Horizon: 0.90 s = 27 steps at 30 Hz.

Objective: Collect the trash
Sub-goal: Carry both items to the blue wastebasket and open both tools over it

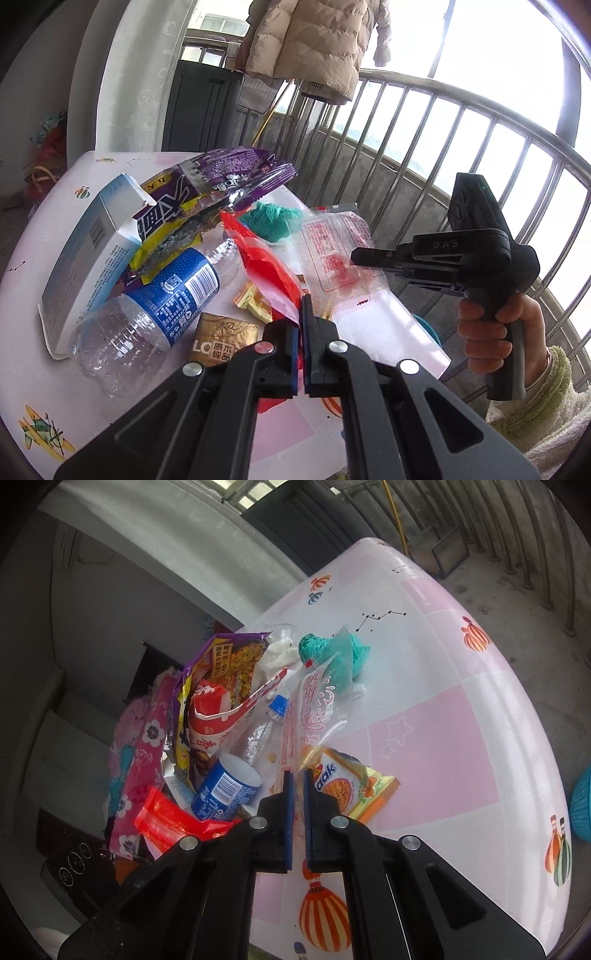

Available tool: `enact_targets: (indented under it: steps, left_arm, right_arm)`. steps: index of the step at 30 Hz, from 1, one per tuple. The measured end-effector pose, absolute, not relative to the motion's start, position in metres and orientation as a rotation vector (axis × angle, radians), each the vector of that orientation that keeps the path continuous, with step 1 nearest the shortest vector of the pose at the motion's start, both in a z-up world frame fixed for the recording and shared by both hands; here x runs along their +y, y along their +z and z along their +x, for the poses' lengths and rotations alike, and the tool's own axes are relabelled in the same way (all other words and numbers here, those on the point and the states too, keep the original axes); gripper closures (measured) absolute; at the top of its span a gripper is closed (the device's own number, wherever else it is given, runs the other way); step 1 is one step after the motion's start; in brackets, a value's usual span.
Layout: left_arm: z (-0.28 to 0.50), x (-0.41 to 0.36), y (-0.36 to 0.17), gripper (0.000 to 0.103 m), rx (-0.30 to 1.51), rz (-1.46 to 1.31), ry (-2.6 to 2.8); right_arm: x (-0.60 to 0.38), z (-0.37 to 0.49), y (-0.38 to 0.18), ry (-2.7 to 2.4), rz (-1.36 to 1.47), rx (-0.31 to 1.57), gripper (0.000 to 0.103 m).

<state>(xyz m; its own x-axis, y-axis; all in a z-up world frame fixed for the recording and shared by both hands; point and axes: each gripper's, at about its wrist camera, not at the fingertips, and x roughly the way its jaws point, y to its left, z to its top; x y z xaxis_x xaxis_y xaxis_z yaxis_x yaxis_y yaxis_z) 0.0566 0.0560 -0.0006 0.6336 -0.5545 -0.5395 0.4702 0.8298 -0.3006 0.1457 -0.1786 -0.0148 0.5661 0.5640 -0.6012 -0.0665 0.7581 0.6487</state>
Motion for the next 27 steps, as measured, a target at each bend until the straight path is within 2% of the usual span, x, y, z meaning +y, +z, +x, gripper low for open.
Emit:
enact_targets:
  steps: [8, 10, 13, 16, 19, 27]
  left_arm:
    - [0.065, 0.003, 0.04, 0.102, 0.668, -0.153, -0.779]
    - [0.078, -0.025, 0.047, 0.102, 0.707, -0.169, -0.849]
    - [0.112, -0.087, 0.047, 0.102, 0.863, -0.206, -0.971]
    - [0.144, -0.162, 0.039, 0.102, 1.009, -0.211, -1.052]
    - [0.158, -0.246, 0.025, 0.102, 1.07, -0.08, -1.079]
    - [0.16, -0.425, -0.064, 0.101, 1.278, 0.12, -1.149]
  right_arm:
    - [-0.274, 0.077, 0.003, 0.115, 0.682, 0.694, 0.1]
    - [-0.302, 0.06, -0.002, -0.037, 0.683, 0.667, 0.1]
    - [-0.338, 0.044, -0.02, -0.254, 0.688, 0.653, 0.1]
    - [-0.373, 0.035, -0.051, -0.406, 0.742, 0.662, 0.1]
    - [-0.404, 0.027, -0.083, -0.507, 0.815, 0.681, 0.099]
    - [-0.472, 0.011, -0.154, -0.649, 0.956, 0.744, 0.098]
